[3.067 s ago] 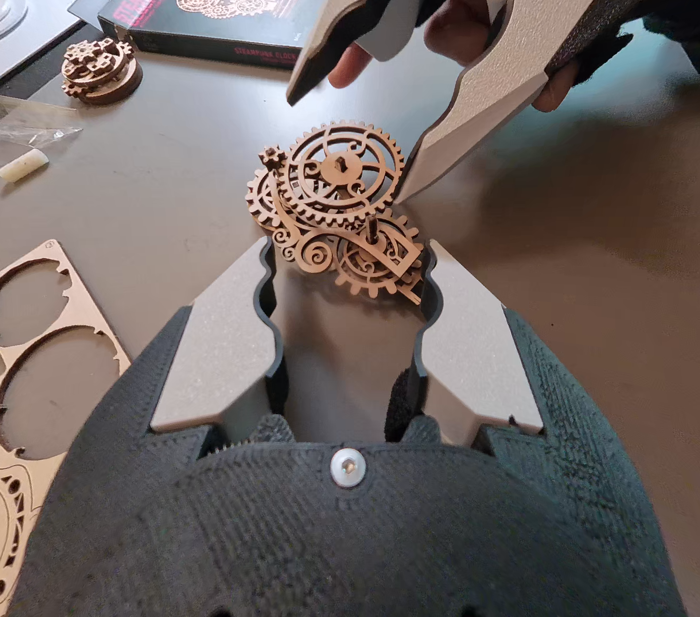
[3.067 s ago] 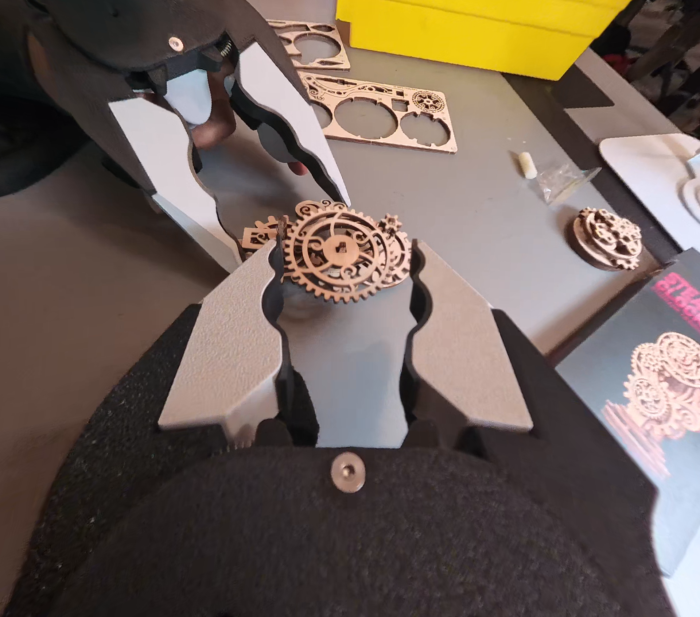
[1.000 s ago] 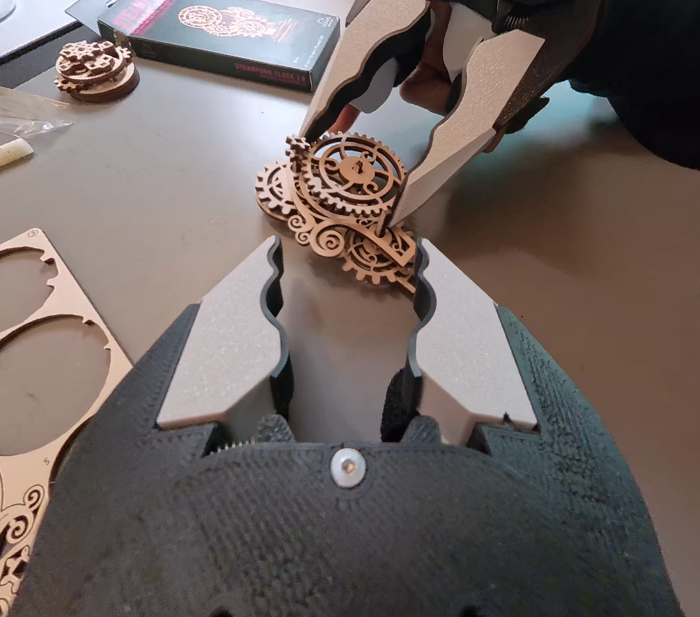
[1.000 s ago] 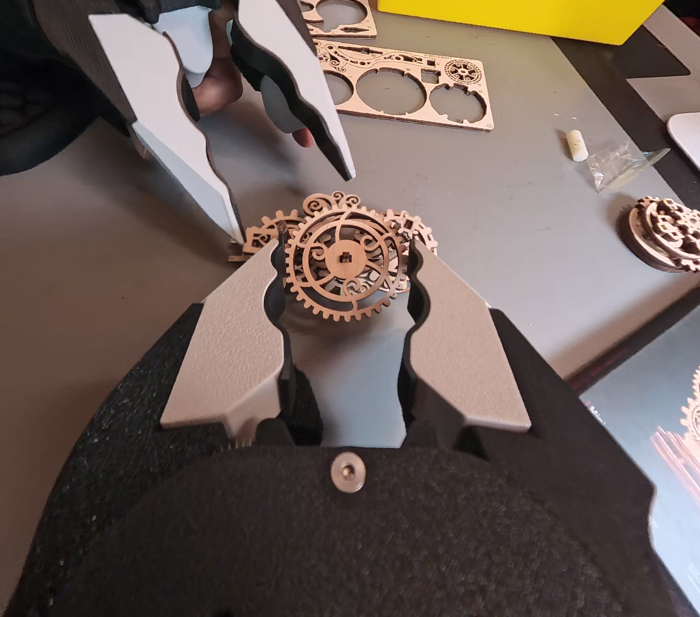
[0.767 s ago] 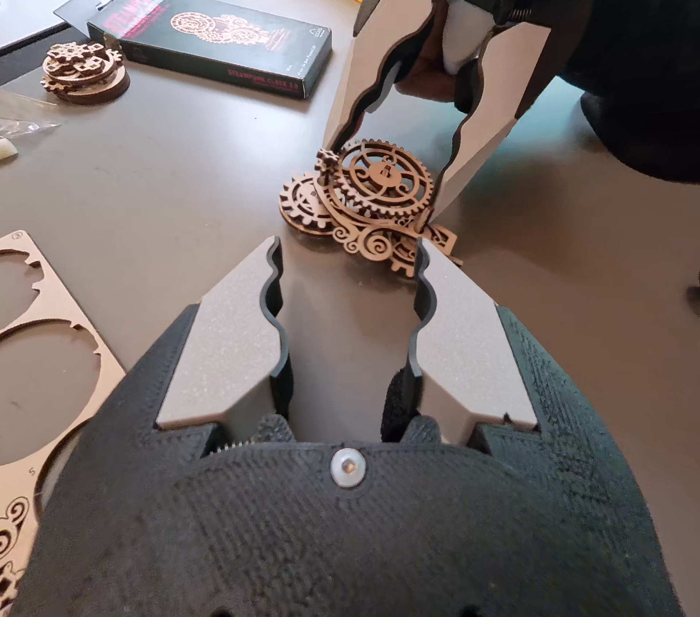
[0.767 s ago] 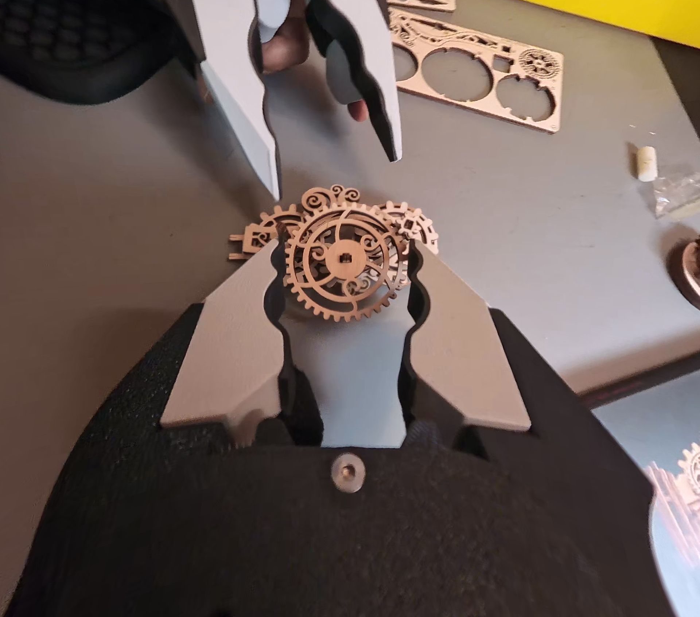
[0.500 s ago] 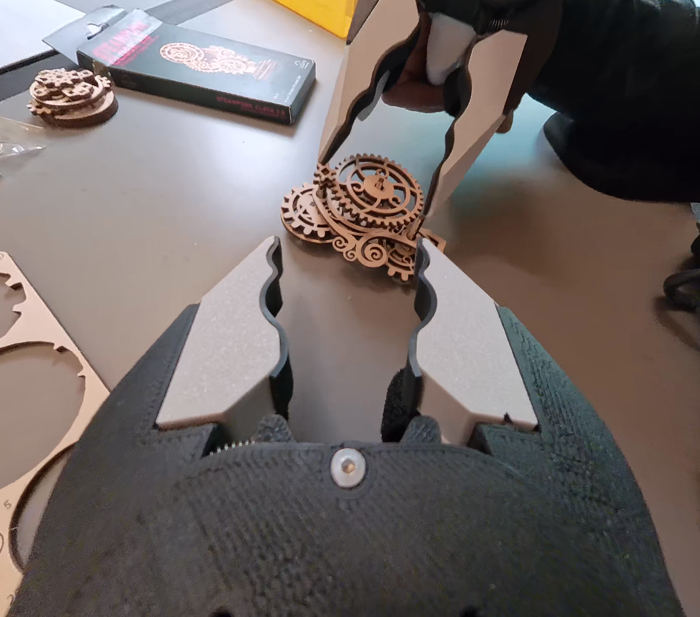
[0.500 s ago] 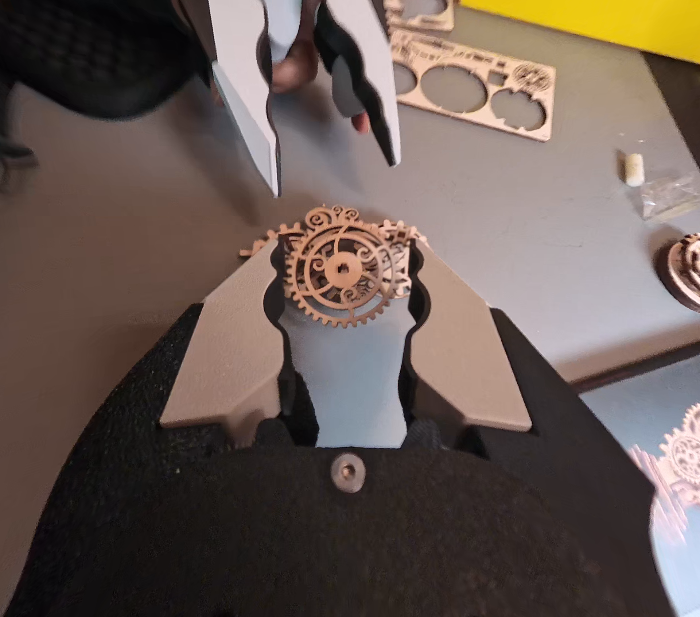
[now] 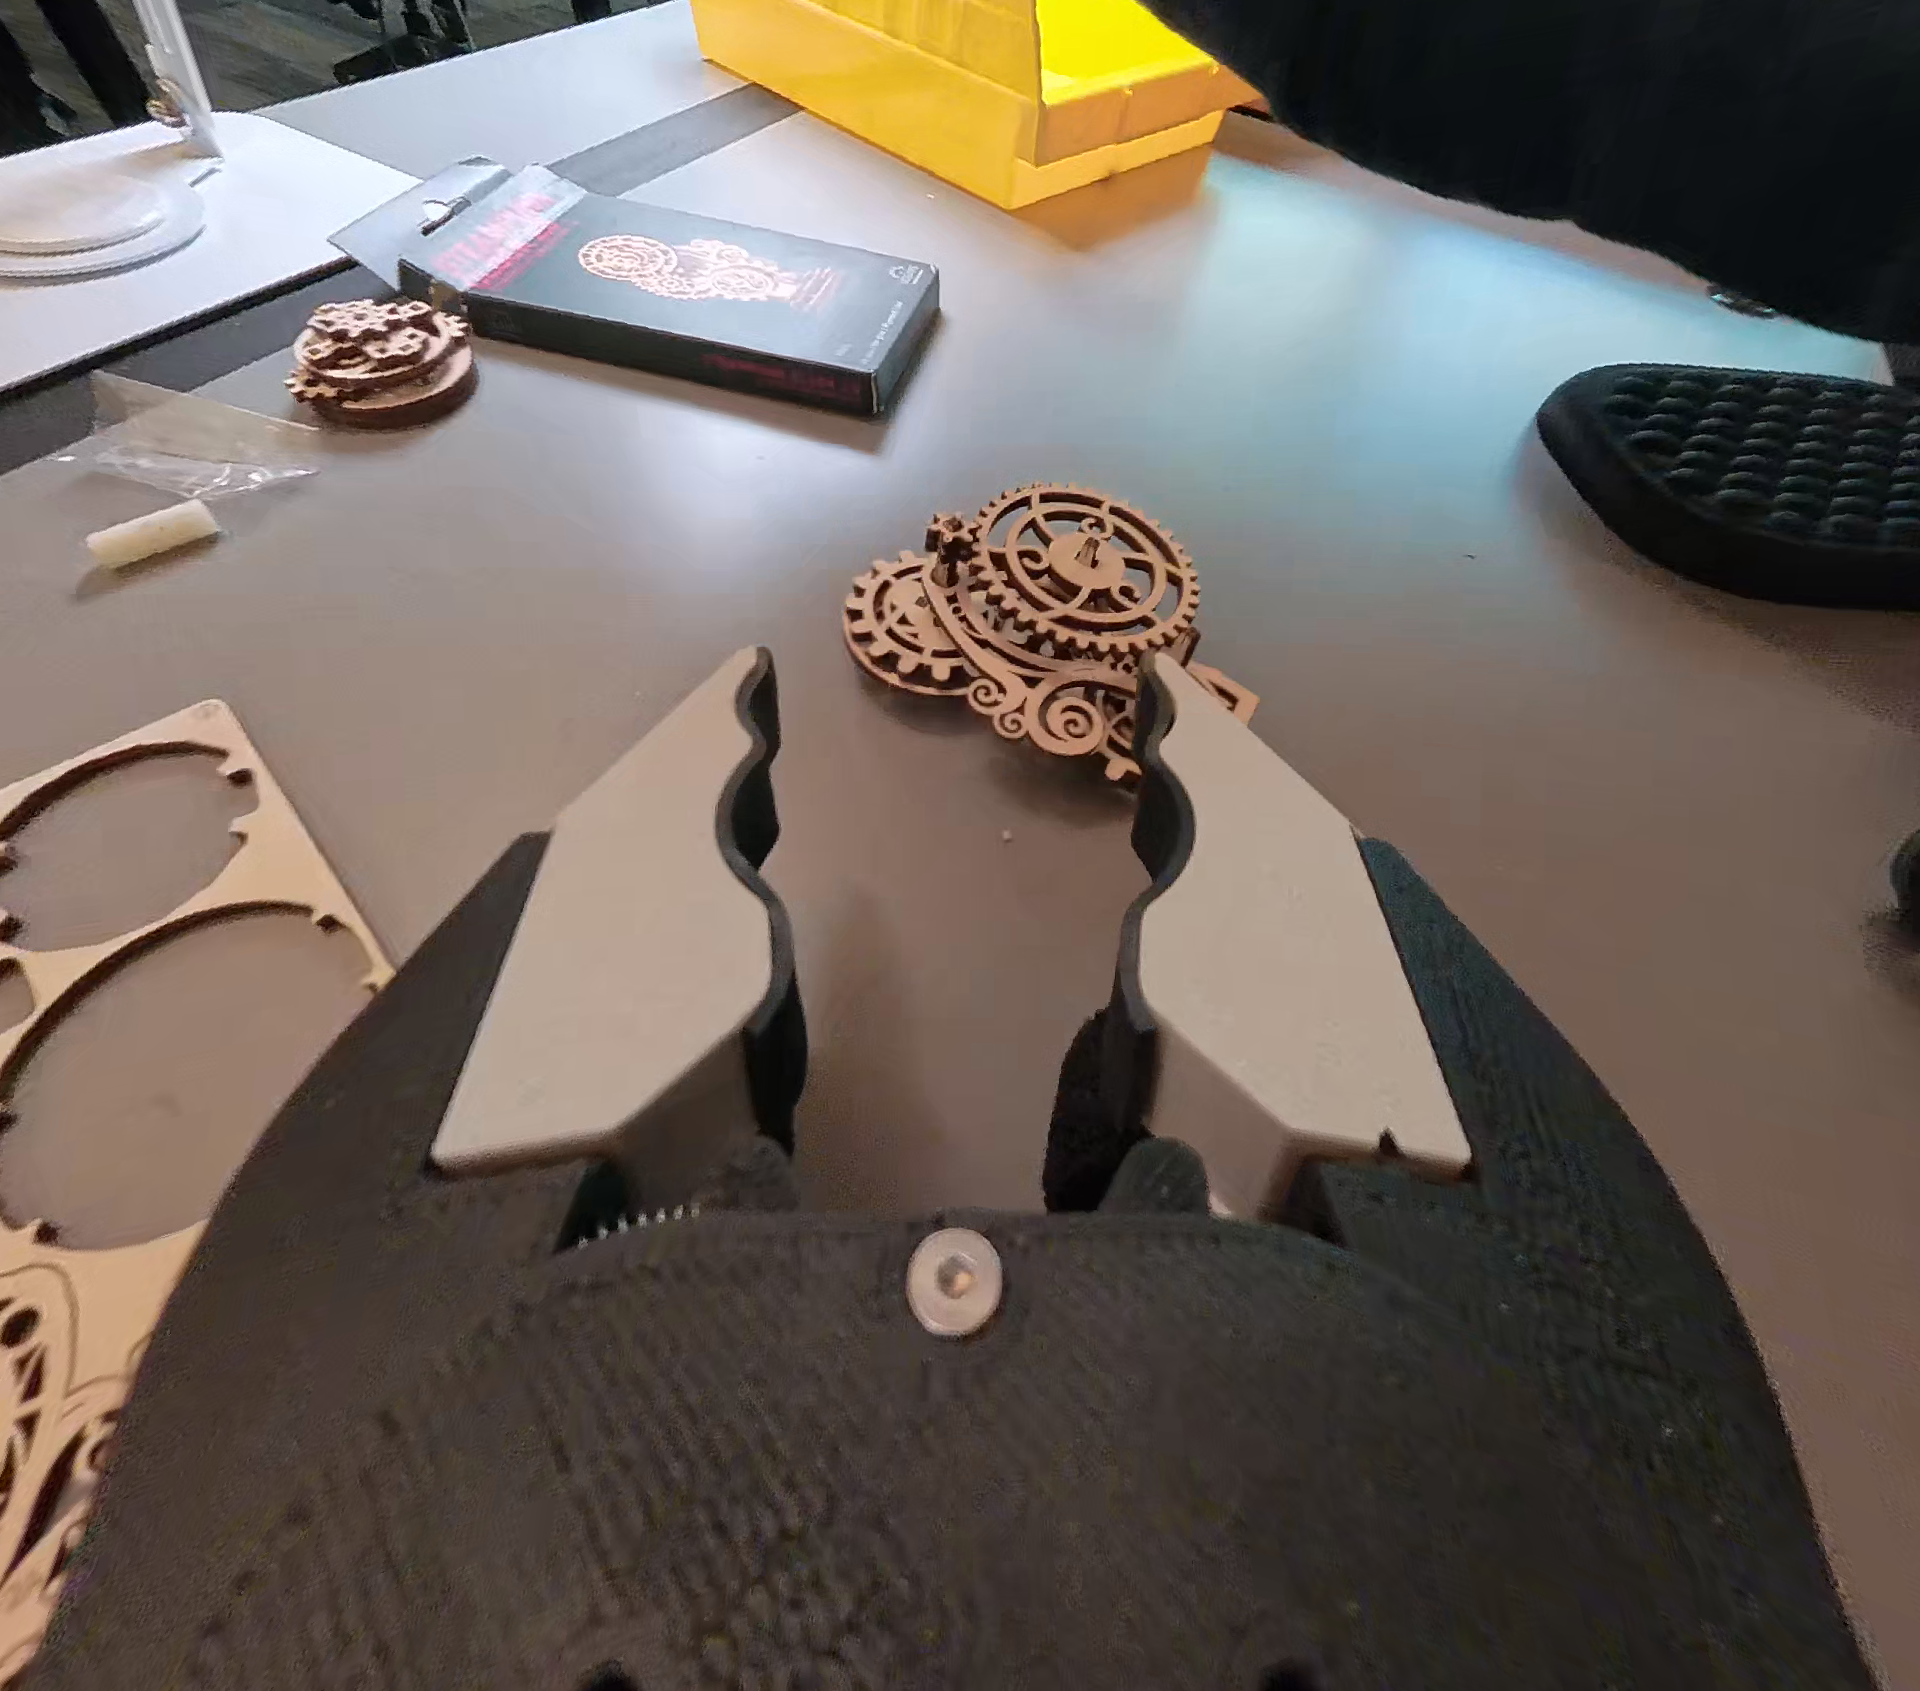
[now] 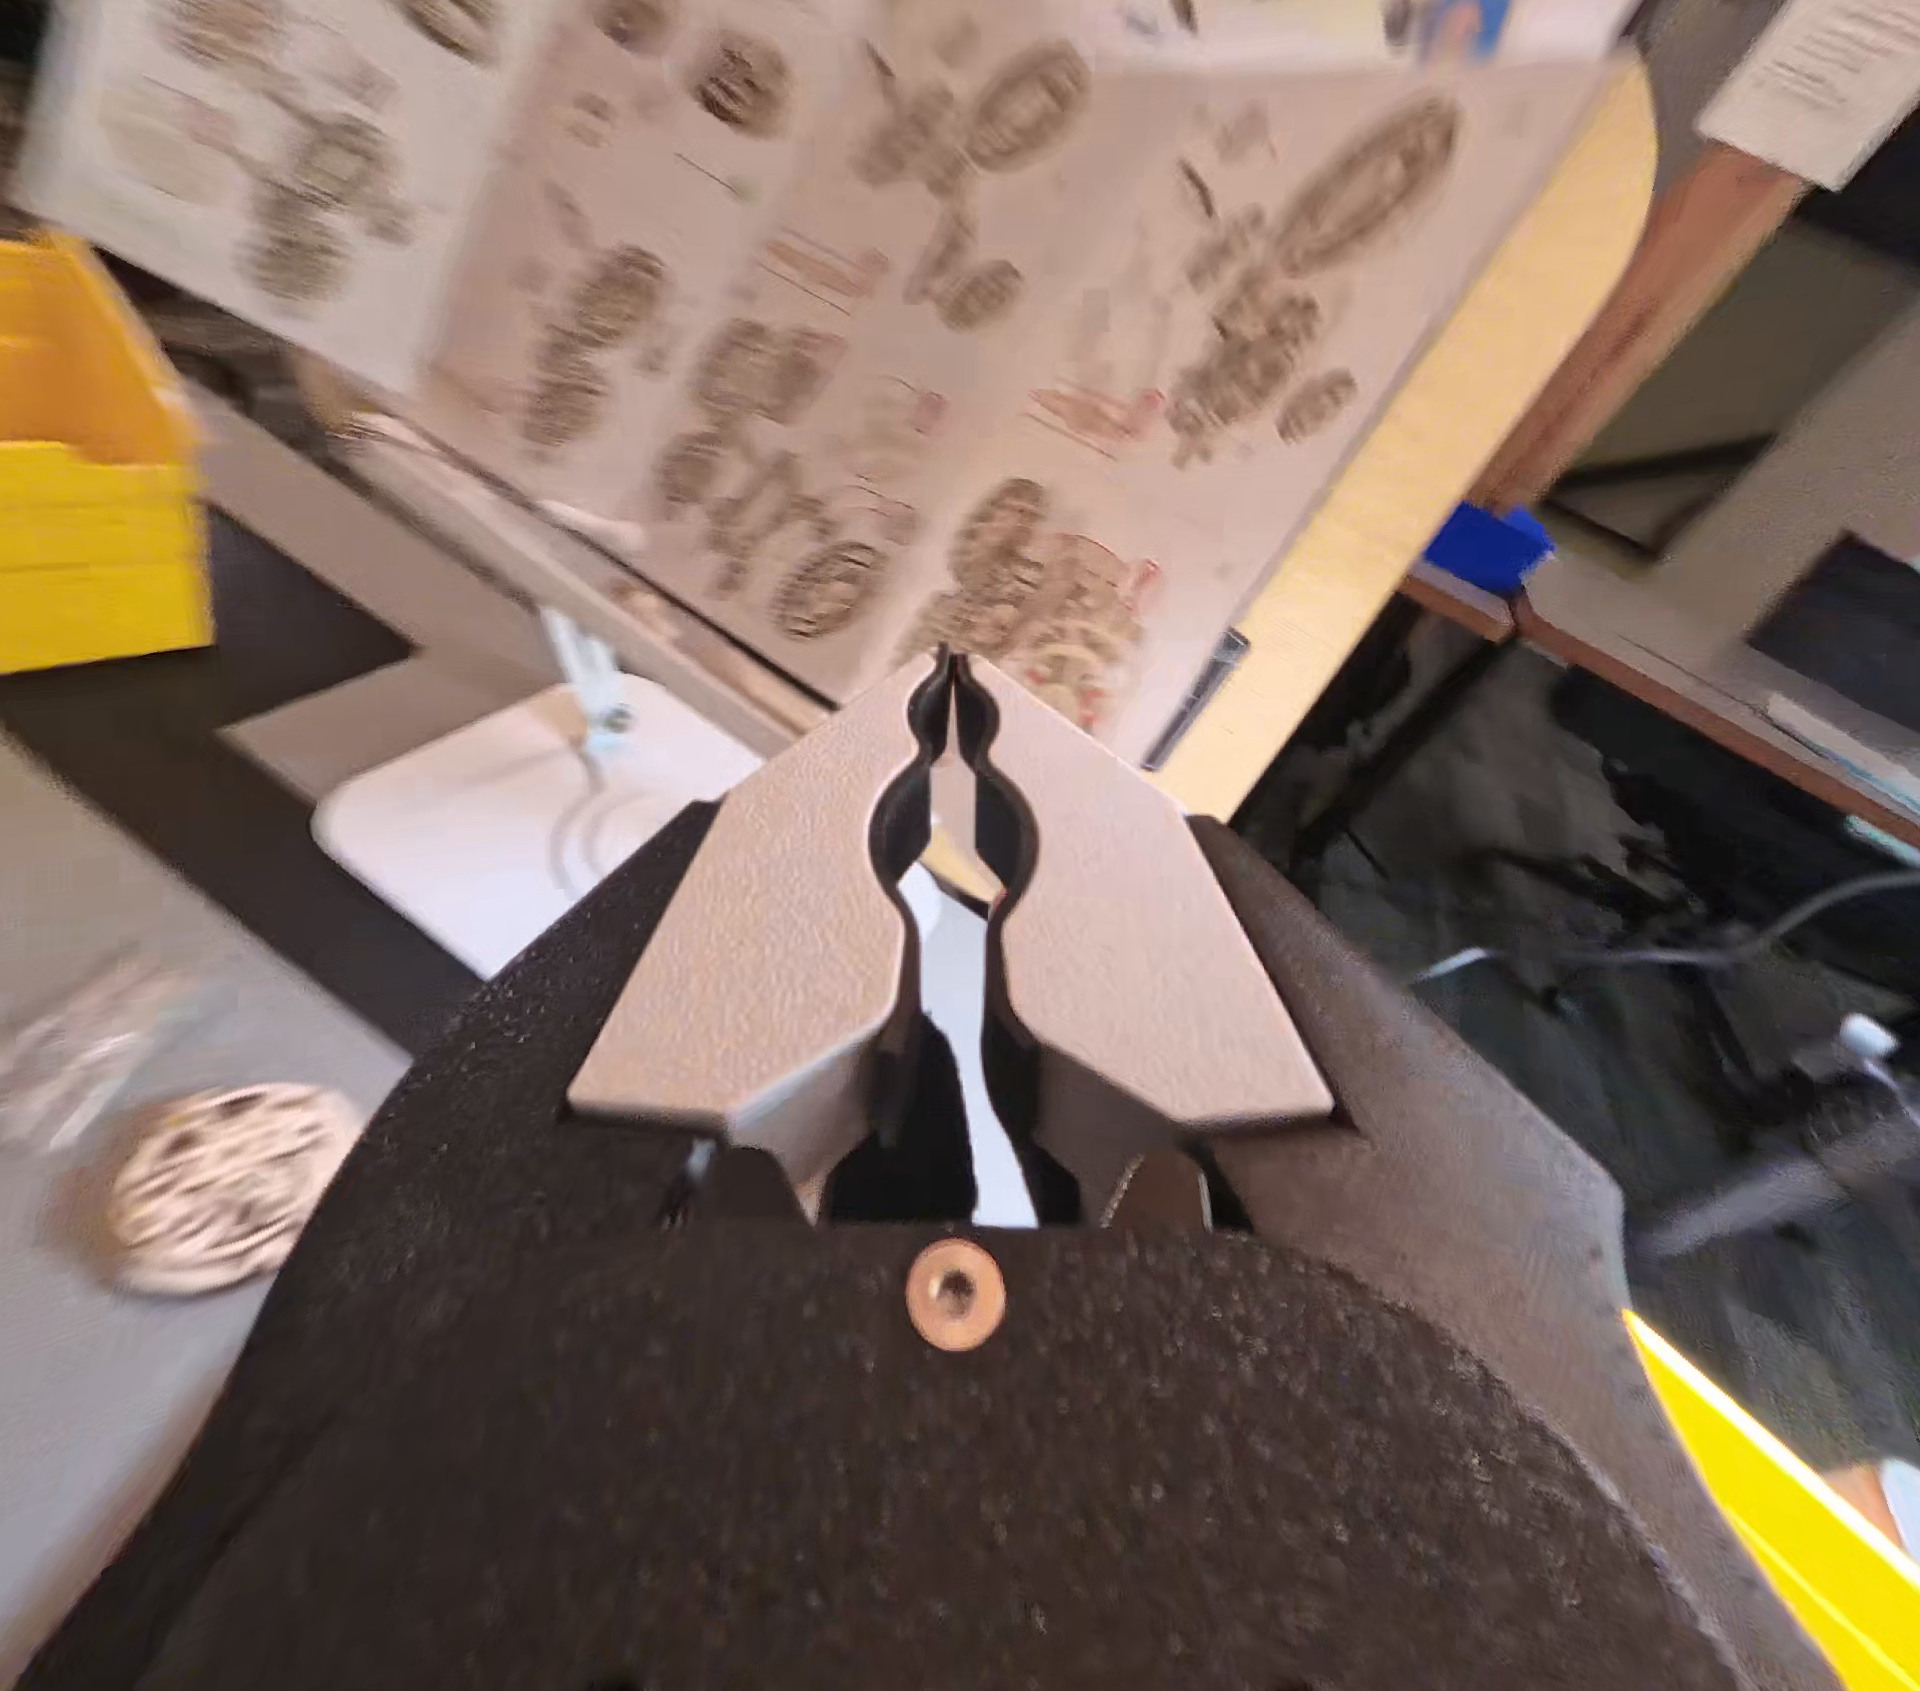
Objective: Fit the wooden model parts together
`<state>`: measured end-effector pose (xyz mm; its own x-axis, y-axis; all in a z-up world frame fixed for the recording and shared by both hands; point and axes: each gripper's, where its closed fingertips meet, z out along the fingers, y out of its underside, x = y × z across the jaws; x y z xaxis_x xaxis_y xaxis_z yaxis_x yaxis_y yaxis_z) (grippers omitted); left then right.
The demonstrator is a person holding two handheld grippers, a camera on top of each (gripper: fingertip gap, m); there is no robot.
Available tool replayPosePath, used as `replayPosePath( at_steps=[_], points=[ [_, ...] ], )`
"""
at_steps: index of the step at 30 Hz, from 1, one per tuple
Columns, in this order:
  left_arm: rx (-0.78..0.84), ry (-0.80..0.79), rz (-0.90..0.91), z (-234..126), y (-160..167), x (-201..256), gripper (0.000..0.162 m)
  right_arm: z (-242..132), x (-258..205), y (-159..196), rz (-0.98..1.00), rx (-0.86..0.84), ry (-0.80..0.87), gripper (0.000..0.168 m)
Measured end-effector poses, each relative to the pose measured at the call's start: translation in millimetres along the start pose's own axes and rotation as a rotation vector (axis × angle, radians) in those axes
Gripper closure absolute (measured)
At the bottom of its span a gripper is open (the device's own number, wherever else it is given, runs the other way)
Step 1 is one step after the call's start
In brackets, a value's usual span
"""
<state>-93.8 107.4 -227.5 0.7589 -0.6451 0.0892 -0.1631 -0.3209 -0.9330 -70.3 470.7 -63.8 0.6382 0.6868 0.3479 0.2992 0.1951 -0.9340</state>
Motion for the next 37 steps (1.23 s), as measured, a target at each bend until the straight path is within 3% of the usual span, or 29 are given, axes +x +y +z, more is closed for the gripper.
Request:
replayPosePath(
  at_steps=[5,19,37],
  points=[
    [0.011,-0.030,-0.030,-6.5,2.2,-9.7,0.097,27.0,27.6,40.2,0.063,-0.040,0.079,0.168],
    [-0.005,-0.053,-0.001,1.2,4.8,-12.0,0.098,25.9,31.7,41.8,0.222,0.137,0.102,0.168],
    [0.187,-0.272,0.093,-7.5,-37.7,-28.7,0.098,20.1,31.3,50.8,0.196,0.211,0.126,0.168]
  ],
)
